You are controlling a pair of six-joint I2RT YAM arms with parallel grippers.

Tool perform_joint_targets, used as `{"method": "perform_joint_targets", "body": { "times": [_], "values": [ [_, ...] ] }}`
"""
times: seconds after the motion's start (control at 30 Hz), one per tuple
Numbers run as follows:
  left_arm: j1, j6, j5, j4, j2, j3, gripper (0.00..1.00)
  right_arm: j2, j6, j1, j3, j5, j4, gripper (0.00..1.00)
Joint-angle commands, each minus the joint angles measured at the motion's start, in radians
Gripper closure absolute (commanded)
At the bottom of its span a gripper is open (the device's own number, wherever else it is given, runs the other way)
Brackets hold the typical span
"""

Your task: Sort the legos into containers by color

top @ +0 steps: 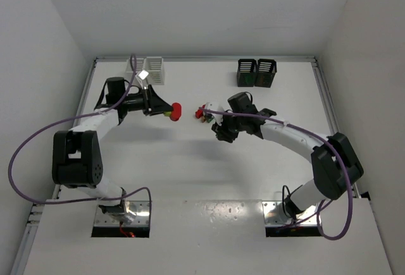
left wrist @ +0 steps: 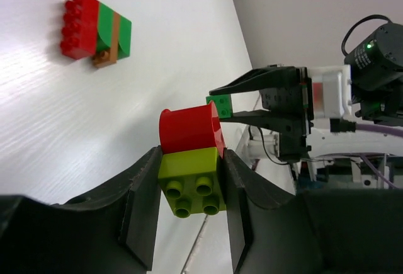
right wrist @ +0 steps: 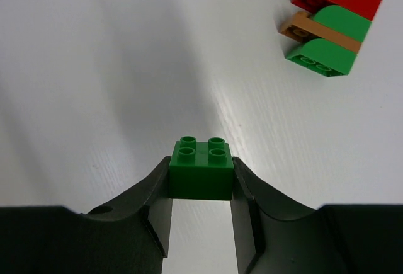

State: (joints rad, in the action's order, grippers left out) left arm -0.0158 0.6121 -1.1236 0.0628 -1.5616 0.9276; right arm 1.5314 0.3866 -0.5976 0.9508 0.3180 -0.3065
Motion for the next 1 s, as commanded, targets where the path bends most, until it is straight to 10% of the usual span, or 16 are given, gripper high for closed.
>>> {"method": "perform_joint_targets", "body": {
  "times": [0.0, 0.43, 0.97],
  "values": [
    [-0.073, -0.110, -0.039, -0.053, 0.110, 0.057, 0.88, -0.005, -0.096, 0.022, 0.045, -0.057, 0.070, 1.00],
    [-0.095, -0.316, 0.099, -0.184, 0.307, 0.016, 0.89, 0.590, -0.330, 0.298, 0.960, -0.238, -0.083, 1.00],
    [0.054, -0.367, 0.254, -0.195, 0.321, 0.037, 0.89, 0.724, -0.350, 0.447, 1.094, -0.231, -0.034, 1.00]
  ]
}}
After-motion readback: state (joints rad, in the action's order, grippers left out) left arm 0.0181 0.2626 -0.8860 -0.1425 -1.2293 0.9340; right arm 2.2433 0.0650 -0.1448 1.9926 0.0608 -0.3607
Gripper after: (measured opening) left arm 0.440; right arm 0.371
